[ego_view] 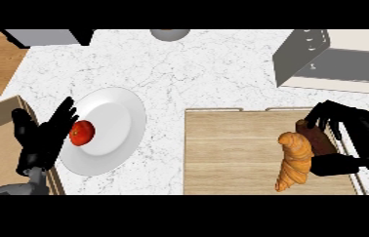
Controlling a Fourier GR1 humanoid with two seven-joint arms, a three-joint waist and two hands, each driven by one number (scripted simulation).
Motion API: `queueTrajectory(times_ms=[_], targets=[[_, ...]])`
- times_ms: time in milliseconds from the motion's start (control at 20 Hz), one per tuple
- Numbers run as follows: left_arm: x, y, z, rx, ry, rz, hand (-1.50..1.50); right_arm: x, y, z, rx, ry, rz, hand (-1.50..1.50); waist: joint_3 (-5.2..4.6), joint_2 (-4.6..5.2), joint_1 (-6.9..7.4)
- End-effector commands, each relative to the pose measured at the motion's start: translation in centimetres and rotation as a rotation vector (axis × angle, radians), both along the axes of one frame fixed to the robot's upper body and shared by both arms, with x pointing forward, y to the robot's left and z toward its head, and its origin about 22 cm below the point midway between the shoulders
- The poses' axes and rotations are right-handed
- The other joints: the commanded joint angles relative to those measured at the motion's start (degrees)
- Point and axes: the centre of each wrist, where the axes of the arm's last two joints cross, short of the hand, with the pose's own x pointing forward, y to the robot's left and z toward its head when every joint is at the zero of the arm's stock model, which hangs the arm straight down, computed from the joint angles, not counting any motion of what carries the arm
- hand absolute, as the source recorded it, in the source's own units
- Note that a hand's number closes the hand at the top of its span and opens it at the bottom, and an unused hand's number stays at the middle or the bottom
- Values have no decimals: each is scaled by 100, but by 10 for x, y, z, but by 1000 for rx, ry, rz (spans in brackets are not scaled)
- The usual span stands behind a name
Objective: Pick the sweet potato from the tray and place it in the tiered shelf
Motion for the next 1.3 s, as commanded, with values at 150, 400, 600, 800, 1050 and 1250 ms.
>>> queueTrajectory(times_ms=[150,400,600,800,1050,1250], targets=[[-10,-5,-30,-74,93,42,0,-32,-22,89,58,-218,-114,150,-150,61,-160],[-17,-15,-28,-81,95,3,0,-45,-41,143,72,-267,-218,150,-143,85,47],[-13,-11,-32,-86,96,10,0,-49,-61,177,88,-290,-283,150,-142,107,108],[-3,-12,-36,-57,72,-2,0,-43,-84,218,142,-285,-324,150,-145,136,172],[-2,-41,-32,-77,66,-36,0,-30,-117,234,183,-315,-386,150,-135,151,305],[-1,-25,-28,-73,72,-41,0,-24,-134,253,143,-315,-390,150,-135,148,331]])
